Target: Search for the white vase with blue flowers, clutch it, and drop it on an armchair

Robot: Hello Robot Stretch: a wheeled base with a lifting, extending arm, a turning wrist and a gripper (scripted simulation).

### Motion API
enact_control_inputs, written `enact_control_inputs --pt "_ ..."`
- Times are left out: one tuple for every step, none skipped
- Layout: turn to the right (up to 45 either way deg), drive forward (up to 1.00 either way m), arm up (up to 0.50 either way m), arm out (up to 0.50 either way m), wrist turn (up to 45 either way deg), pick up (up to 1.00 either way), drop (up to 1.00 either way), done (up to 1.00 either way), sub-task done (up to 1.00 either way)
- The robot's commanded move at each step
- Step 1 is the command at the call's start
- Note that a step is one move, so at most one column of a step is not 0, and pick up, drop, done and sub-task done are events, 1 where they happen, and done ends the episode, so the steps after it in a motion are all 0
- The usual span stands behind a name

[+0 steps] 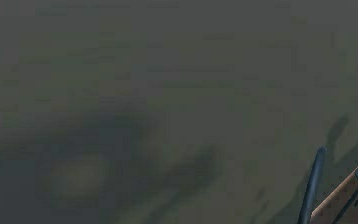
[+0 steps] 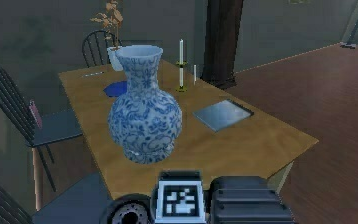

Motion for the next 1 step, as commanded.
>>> enact_control_inputs --pt "0.0 0.00 0.00 0.34 0.0 0.00 0.00 0.00 0.00"
